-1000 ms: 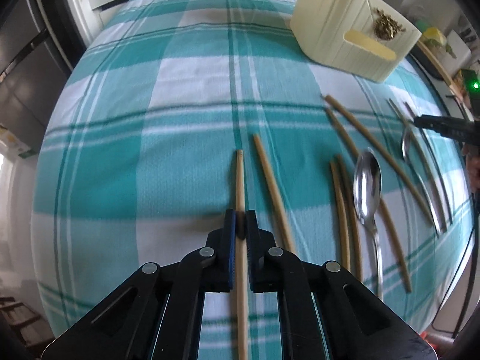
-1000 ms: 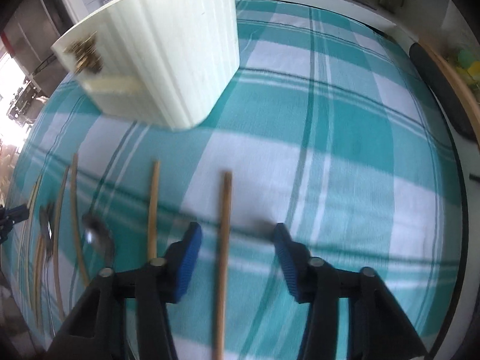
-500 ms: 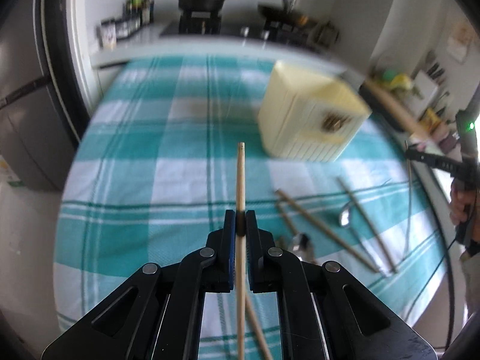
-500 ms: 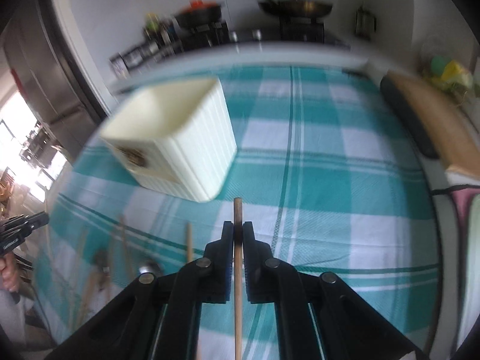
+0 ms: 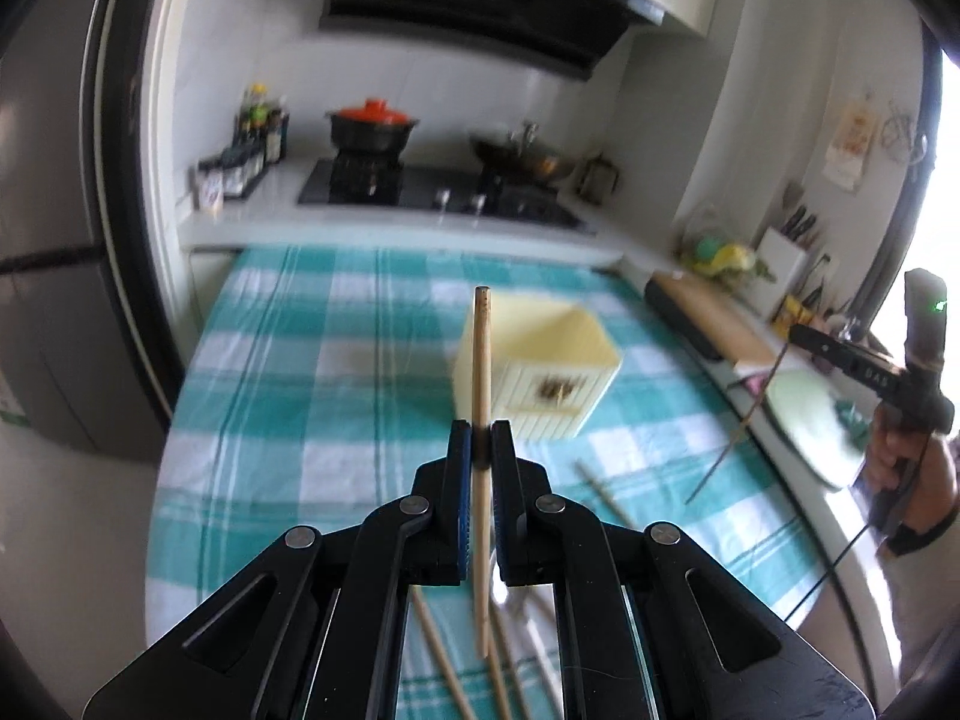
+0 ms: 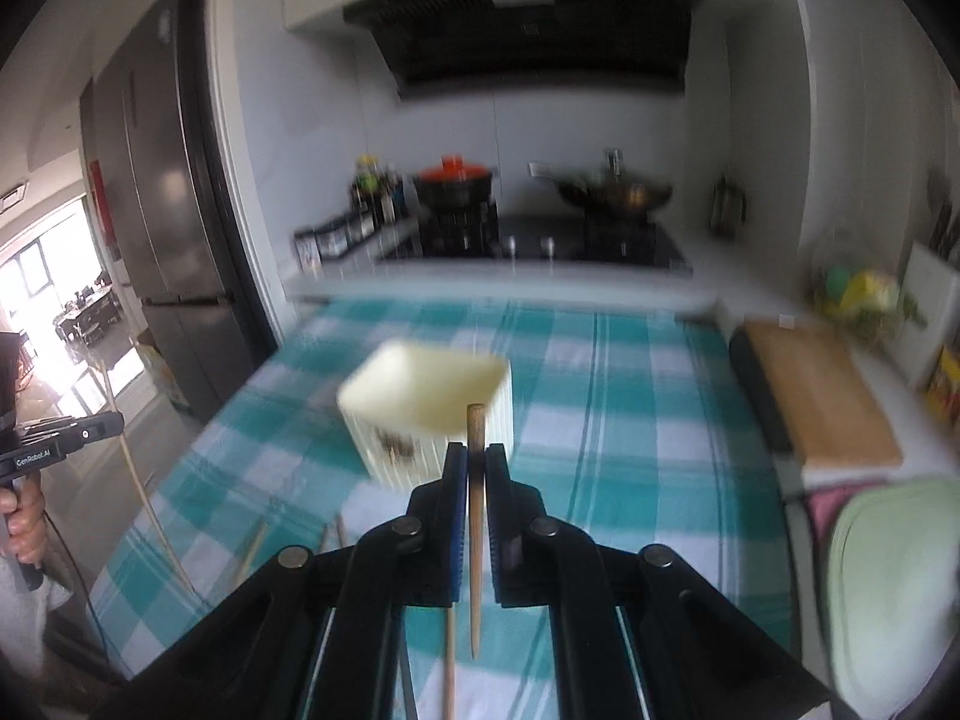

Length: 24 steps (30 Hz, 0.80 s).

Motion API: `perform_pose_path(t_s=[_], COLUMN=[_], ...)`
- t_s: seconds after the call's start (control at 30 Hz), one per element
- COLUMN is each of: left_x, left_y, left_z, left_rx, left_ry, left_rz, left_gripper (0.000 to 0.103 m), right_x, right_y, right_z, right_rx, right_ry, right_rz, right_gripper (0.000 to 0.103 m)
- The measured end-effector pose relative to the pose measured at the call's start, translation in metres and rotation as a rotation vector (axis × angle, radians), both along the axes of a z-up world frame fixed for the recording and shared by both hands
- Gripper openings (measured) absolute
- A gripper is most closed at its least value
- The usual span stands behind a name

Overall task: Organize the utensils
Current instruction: 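Lift both chopsticks into the cream caddy and open both tools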

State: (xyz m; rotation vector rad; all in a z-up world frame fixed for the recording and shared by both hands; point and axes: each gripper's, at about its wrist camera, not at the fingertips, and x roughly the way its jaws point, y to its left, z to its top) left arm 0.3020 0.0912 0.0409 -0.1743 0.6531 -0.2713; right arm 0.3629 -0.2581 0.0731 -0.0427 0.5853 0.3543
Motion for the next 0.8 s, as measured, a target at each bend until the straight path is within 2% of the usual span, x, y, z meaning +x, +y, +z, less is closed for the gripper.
perform_pose_path(t_s=[0.17,0.27,0.37,0.43,0.53,0.67,0.8], left_x=[0.034,0.063,0.094,0.119,0.150,0.194,0.217], left_y=[-0.019,-0.036,-0.053,-0.064,-0.076,-0.078,-0.079], left_z=[0.058,0.086,0.098,0.092,0.066,0.008,-0.039], left_rx=[0.018,0.034,0.030,0.024,0.023,-0.022,-0.022], left_ry=[-0.133,-0.240,-0.322,-0.344,-0.309,-0.138,0.003], left_rz=[0.023,0.062,0.103,0.127,0.143,0.133,0.119], left_gripper=[0.004,0.004,0.004,0.004,0.004,0.004,0.004], right_x=[0.031,0.049,0.064,0.076,0.100,0.133,0.159], right_y=[0.017,0.026,0.035,0.042,0.048,0.050,0.051], right_z=[0.049,0.066,0.065,0.056,0.029,-0.013,-0.050], right_rx=[0.047,0.084,0.090,0.090,0.086,0.071,0.060], right_ry=[-0.107,-0.174,-0.242,-0.269,-0.212,-0.089,0.054], right_rz=[-0.017,-0.034,-0.050,-0.055,-0.051,-0.036,-0.030], right_gripper=[0.006,0.006,0.006,0.006,0.006,0.006,0.006])
